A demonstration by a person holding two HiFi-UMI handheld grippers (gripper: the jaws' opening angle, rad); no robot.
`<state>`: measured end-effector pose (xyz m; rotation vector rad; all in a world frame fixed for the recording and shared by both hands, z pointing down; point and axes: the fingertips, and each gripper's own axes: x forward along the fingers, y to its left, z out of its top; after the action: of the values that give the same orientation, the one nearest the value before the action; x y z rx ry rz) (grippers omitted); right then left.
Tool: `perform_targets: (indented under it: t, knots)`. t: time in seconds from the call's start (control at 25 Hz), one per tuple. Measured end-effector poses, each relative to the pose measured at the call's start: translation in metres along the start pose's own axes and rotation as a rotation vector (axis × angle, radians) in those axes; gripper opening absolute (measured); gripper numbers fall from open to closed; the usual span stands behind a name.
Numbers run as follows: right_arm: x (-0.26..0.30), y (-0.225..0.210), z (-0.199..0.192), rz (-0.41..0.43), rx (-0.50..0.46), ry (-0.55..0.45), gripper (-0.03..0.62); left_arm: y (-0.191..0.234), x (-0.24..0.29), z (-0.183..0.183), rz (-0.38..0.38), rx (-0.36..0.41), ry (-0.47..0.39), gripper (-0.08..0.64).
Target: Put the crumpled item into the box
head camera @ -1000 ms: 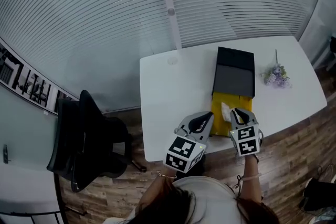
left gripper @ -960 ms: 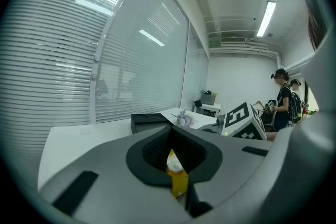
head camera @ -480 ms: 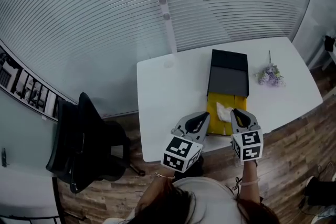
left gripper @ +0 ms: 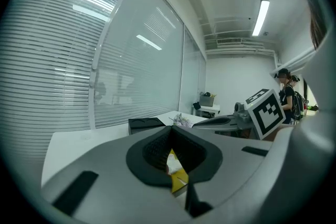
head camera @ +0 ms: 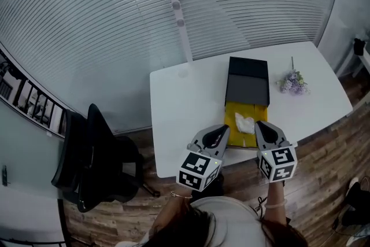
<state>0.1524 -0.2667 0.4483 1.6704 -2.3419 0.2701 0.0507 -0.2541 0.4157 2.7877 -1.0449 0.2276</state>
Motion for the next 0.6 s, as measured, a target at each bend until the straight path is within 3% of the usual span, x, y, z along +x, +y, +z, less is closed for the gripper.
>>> perform_targets:
  t: [0.6]
  knots:
    - [-0.053,0.011,0.013,0.039,0.043,-0.100,0.028,-0.038,-0.019,0.001,-0.011,0.009,-0.014,0.017]
